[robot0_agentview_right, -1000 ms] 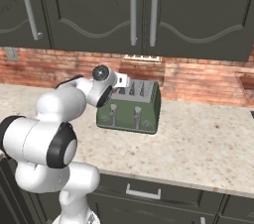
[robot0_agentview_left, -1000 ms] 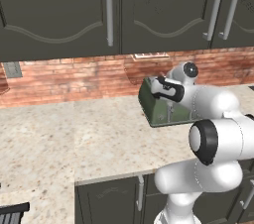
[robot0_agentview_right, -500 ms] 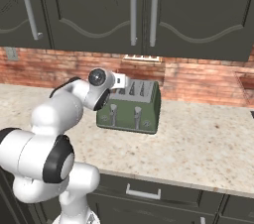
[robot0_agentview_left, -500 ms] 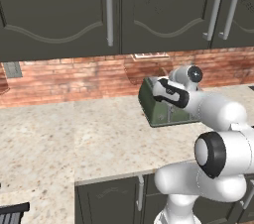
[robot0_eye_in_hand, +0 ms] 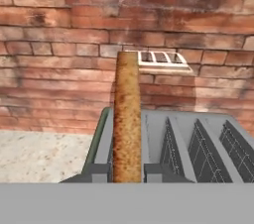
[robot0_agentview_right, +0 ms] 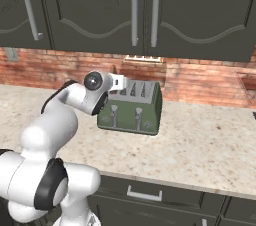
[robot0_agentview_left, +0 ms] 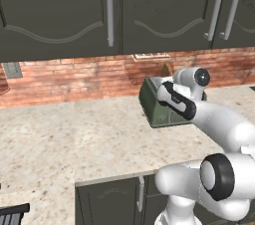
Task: Start the toaster. Once the lever pops up, take the bread to the plate on the dining counter.
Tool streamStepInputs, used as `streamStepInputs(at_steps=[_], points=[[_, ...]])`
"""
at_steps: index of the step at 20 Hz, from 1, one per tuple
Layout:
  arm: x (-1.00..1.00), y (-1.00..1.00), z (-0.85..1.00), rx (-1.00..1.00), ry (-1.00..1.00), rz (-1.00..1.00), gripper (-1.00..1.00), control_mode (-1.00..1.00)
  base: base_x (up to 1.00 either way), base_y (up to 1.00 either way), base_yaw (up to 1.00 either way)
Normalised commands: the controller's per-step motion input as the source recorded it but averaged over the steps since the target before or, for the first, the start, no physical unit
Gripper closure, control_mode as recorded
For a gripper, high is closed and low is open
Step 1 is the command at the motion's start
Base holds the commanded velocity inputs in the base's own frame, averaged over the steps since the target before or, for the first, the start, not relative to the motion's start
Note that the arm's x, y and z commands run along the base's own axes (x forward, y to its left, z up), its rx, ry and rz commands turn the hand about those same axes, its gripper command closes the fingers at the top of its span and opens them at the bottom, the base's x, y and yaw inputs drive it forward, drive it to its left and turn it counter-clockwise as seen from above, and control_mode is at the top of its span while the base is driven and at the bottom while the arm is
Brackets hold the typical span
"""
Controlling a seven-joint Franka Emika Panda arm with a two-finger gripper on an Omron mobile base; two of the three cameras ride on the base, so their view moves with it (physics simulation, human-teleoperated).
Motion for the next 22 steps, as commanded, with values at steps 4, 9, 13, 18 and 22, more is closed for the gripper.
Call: streamStepInputs(at_steps=[4,9,13,18,22], points=[[-0.62,0.0,0.36,0.0,-0.08,0.0,1.0,-1.0,0.0,0.0,0.0],[-0.71,0.0,0.36,0.0,-0.04,0.0,1.0,-1.0,0.0,0.0,0.0],[-0.85,0.0,0.27,0.0,0.0,0.0,1.0,-1.0,0.0,0.0,0.0],[-0.99,0.0,0.33,0.0,0.03,0.0,1.0,-1.0,0.0,0.0,0.0],[-1.0,0.0,0.38,0.0,0.06,0.0,1.0,-1.0,0.0,0.0,0.0]])
